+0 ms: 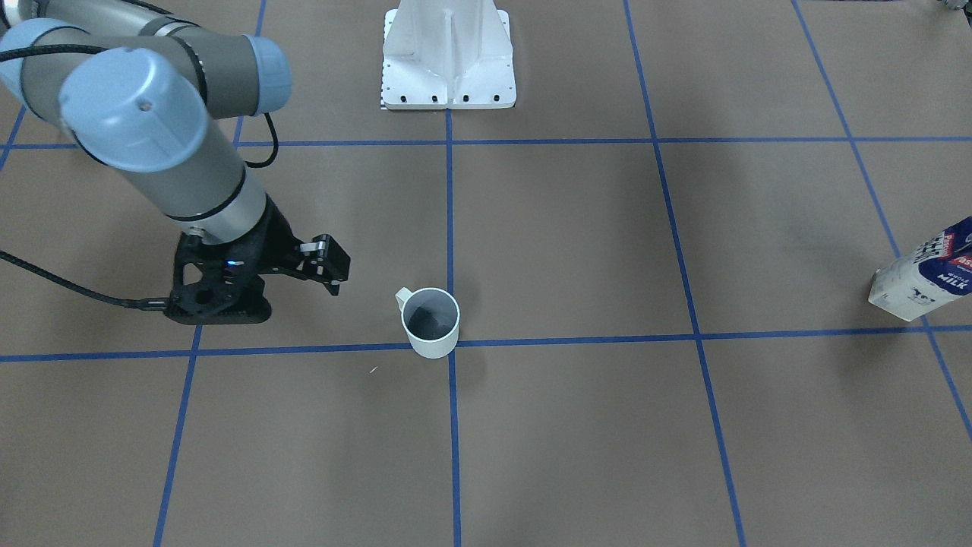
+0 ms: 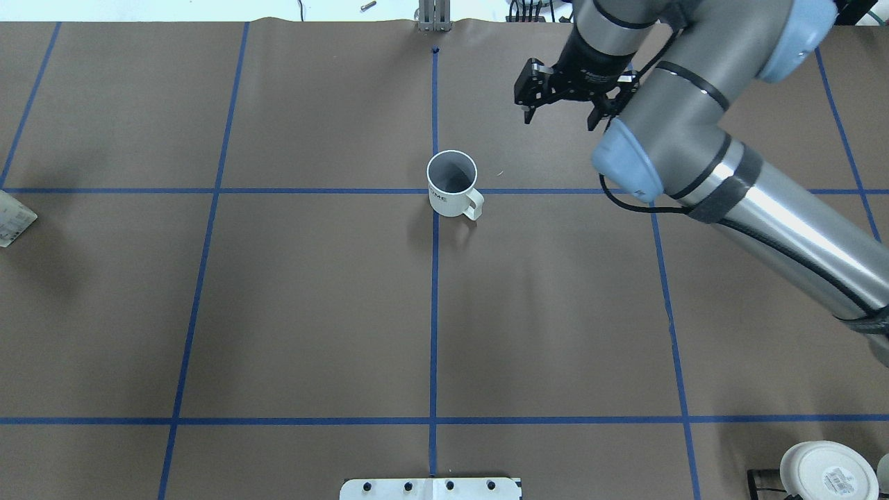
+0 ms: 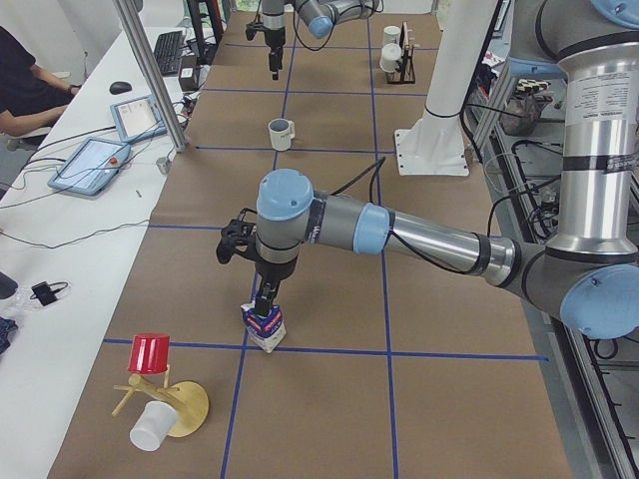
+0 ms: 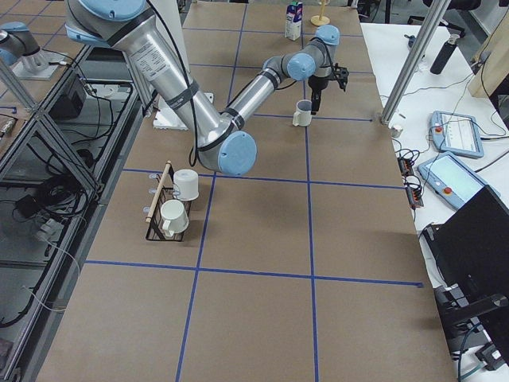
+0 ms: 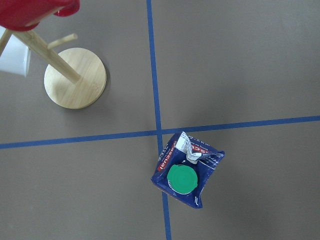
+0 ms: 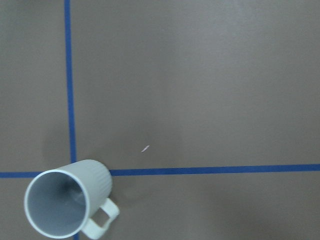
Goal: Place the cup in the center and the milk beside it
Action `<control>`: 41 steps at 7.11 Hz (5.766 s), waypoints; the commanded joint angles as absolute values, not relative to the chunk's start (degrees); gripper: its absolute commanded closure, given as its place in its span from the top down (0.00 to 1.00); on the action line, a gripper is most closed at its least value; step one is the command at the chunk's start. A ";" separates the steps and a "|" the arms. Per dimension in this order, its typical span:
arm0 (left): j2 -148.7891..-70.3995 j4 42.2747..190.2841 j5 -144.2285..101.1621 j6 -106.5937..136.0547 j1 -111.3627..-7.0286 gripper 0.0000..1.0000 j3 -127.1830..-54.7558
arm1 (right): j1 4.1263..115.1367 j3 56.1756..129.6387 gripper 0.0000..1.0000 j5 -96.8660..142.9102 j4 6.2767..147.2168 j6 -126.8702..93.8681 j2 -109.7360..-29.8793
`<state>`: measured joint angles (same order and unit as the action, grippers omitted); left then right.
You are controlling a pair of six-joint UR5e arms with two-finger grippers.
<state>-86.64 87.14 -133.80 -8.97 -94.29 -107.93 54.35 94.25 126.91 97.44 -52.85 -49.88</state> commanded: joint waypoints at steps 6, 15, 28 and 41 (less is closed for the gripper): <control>-85.93 94.13 -131.57 -15.64 -85.18 0.98 -102.77 | 64.60 98.61 1.00 129.81 97.65 -37.18 -61.52; -92.46 99.93 -129.90 -15.56 -81.21 0.98 -90.09 | 63.46 98.53 1.00 129.11 97.65 -37.27 -61.26; -107.00 83.65 -134.65 -14.94 -79.01 0.00 -89.91 | 61.88 98.79 1.00 128.76 97.47 -37.88 -61.44; -143.79 86.82 -118.31 60.10 -45.55 0.00 -83.33 | 61.61 98.53 1.00 128.85 96.94 -37.18 -63.81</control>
